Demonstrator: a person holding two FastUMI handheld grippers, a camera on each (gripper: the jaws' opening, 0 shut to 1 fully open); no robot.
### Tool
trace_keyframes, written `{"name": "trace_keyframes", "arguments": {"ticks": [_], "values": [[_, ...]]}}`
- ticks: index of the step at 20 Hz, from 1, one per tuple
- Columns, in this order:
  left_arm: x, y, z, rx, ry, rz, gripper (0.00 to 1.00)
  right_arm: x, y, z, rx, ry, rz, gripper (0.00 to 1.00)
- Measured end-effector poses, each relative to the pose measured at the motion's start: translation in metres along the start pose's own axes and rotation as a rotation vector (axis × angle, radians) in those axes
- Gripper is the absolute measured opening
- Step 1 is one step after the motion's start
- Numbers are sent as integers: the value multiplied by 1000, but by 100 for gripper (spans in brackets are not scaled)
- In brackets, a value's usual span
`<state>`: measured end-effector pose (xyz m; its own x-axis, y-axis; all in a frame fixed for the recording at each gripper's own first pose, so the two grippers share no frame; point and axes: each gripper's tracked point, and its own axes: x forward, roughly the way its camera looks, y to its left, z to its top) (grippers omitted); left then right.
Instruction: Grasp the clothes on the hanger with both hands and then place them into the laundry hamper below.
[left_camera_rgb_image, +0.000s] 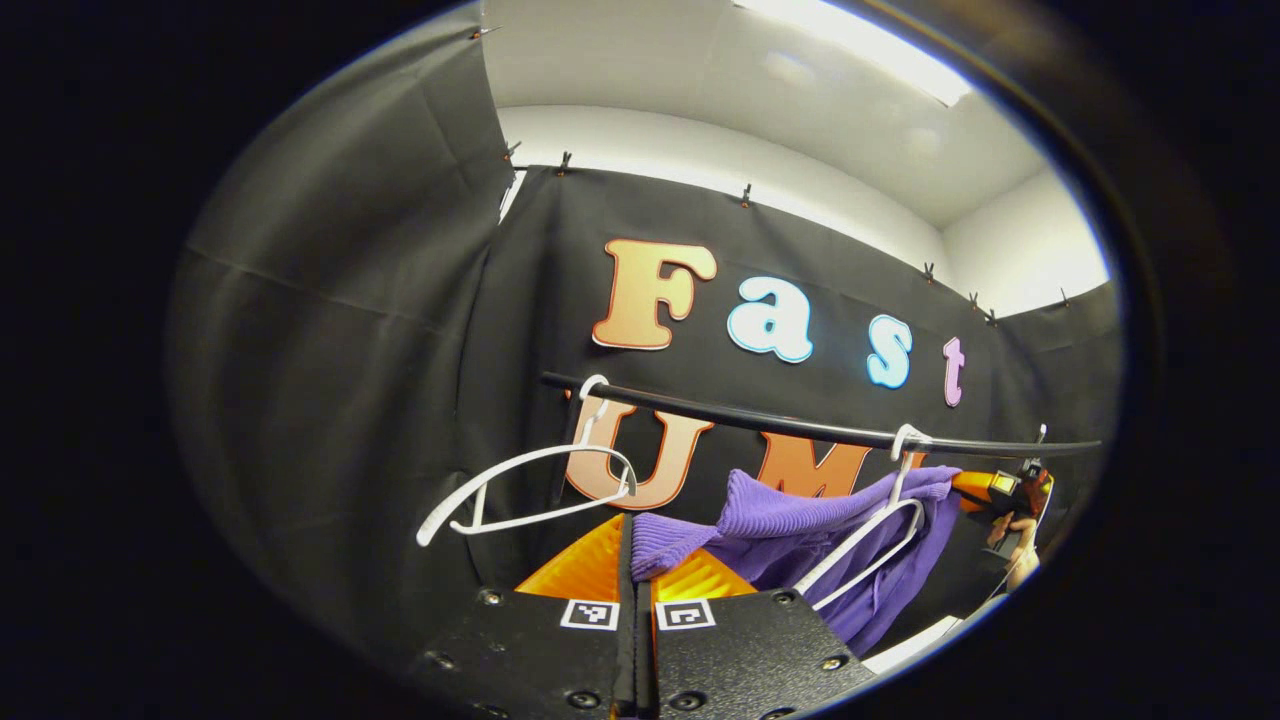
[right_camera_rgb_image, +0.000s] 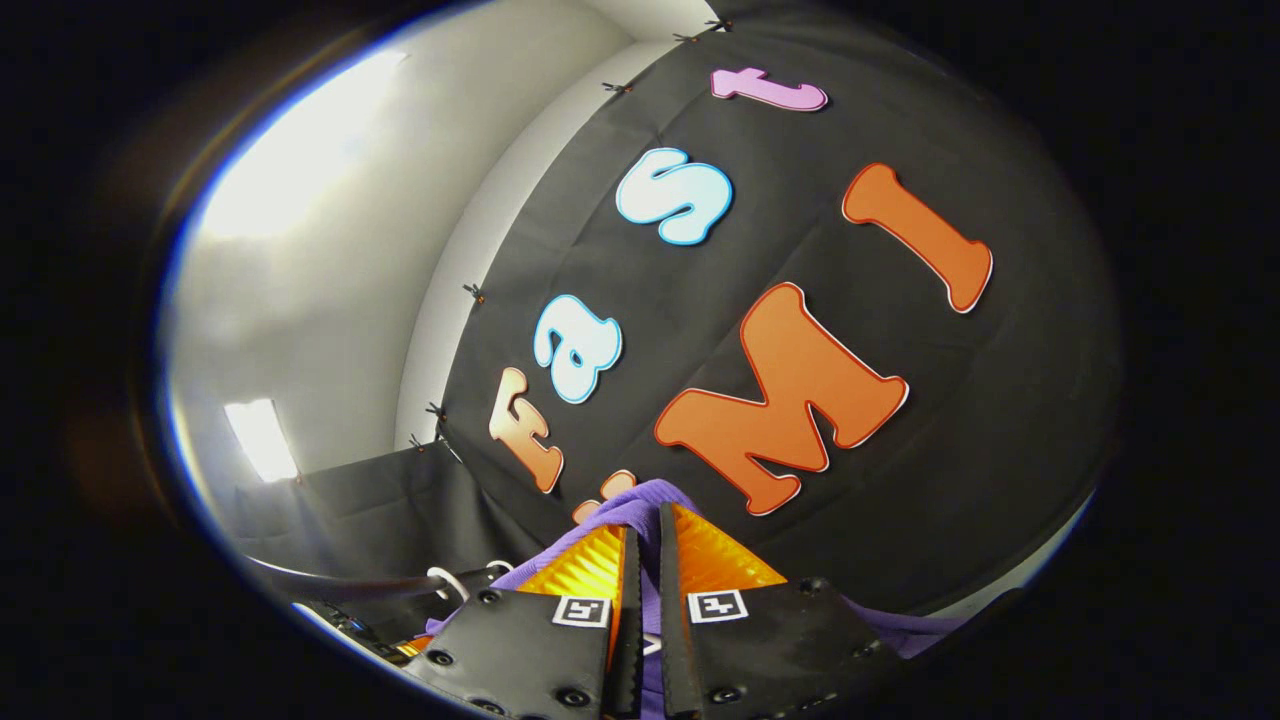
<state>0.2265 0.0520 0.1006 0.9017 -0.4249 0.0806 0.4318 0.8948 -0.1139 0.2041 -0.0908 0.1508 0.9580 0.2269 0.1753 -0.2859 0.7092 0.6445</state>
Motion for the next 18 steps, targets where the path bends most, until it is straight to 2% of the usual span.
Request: {"name": "trace_keyframes", "arguments": {"ticks": [5, 9, 14, 15, 18], "values": [[23, -3, -10, 0, 25, -51, 0, 11, -7, 14, -5, 0, -26, 15], [34, -3, -38, -1, 91, -63, 0, 22, -35, 13, -19, -20, -95, 15], [42, 0, -77, 13, 162, -54, 1, 18, -72, -7, -16, -1, -181, 15], [43, 2, -84, 6, 175, -52, 1, 23, -83, -7, -20, -32, -211, 15], [41, 9, -102, -14, 208, -30, 0, 12, -98, -26, -42, -1, -247, 15]]}}
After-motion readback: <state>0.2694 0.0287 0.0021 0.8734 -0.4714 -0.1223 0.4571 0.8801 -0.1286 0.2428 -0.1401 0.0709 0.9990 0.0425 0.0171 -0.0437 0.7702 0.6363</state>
